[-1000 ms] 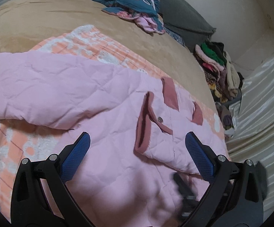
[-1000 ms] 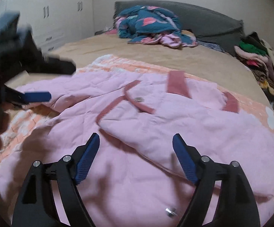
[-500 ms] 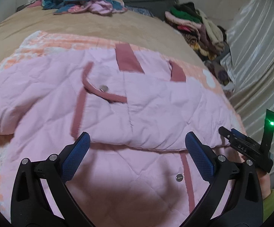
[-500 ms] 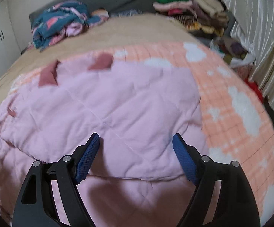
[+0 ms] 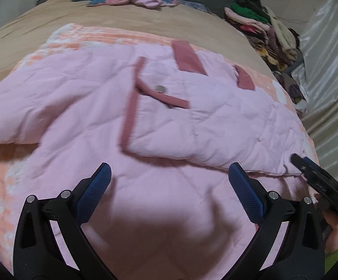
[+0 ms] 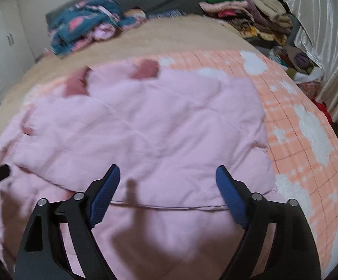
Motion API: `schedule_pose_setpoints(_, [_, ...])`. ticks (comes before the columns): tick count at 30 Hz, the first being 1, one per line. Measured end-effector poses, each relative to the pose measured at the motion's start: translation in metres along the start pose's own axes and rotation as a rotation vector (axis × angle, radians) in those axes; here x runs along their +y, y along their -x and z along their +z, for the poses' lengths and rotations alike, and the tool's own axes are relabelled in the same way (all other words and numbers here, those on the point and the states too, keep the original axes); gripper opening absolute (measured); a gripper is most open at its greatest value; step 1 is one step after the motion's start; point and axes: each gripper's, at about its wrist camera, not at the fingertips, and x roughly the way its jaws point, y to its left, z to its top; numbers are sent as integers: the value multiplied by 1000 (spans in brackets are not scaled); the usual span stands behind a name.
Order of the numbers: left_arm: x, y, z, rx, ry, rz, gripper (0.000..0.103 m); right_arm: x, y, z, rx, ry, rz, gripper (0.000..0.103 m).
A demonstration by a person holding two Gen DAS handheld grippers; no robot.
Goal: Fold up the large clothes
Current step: 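Move the left tool to the other sleeve cuff and grasp it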
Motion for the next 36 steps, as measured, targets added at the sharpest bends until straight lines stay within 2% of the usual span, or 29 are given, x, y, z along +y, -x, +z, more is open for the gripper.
schedule_pose_setpoints(2, [15, 13, 0, -20, 40, 14, 94, 13, 9, 4, -9, 7, 30, 91])
schedule_pose_setpoints(9, [70, 55, -4, -85, 158, 76, 94, 69, 36, 12, -50, 82, 95, 91])
schedule_pose_setpoints(18, [131, 86, -8, -121, 299, 130, 94, 144, 57, 16, -95, 172, 153, 92])
schedule_pose_setpoints(21, [150, 96, -8, -141, 348, 147, 94, 173, 60, 16, -102, 200, 183, 98])
schedule_pose_setpoints(29, [195, 113, -10, -170, 481, 214, 94, 238, 59, 13, -96, 285, 251, 98])
schedule_pose_setpoints(36, [233, 124, -17, -189, 612, 240, 94, 289, 55, 7, -80, 347, 304, 98])
